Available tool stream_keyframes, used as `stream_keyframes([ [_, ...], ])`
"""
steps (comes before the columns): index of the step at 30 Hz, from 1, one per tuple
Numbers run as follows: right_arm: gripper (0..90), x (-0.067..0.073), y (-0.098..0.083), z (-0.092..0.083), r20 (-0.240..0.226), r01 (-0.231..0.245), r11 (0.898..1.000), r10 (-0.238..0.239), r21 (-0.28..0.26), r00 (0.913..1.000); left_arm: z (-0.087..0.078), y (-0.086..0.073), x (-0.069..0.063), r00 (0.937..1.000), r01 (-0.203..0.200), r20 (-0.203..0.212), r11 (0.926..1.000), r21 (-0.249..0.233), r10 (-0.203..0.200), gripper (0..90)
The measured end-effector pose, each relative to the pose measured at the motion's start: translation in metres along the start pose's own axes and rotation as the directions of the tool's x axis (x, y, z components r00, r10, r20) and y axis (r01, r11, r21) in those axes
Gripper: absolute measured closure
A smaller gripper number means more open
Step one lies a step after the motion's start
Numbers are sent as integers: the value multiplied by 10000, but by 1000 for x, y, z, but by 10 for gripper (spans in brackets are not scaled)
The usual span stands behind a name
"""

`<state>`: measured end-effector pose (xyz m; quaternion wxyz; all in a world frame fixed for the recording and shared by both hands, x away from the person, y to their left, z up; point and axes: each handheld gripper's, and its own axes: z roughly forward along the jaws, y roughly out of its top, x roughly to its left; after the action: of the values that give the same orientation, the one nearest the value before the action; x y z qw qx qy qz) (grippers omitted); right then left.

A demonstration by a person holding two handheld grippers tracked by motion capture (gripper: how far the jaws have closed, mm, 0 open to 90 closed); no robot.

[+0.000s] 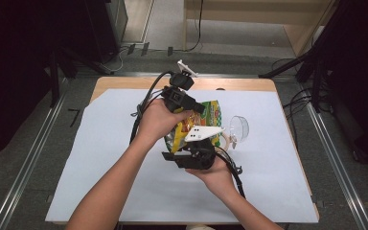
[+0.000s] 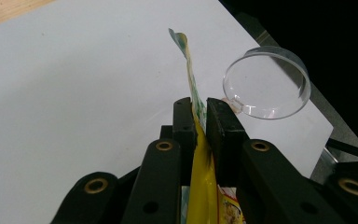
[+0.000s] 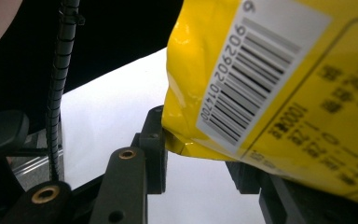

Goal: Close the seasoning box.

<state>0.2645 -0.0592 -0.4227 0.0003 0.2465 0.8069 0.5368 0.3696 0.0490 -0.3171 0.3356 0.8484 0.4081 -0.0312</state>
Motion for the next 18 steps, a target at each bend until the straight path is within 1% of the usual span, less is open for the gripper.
stream_keyframes([
  [3,644,0,-1,0,-8,27,10000,-27,-11,10000,0,0,-1,10000,-58,-35,10000,24,58,828],
  [5,644,0,-1,0,-21,1,10000,-1,-22,10000,0,0,0,10000,-14,28,10000,11,14,828],
  [9,645,1,2,-1,-61,-83,10000,83,-19,9999,-2,1,4,9992,246,306,9996,-102,-242,828],
  [10,645,1,3,-1,-36,-72,10000,72,-34,10000,-2,2,5,9992,265,310,9996,-85,-262,828],
  [15,645,0,1,-1,-33,-129,9999,129,-1,9999,1,2,2,9998,84,167,10000,-3,-84,827],
  [18,647,-1,0,0,-38,-82,10000,82,-10,10000,2,2,4,9997,48,237,10000,57,-49,826],
])
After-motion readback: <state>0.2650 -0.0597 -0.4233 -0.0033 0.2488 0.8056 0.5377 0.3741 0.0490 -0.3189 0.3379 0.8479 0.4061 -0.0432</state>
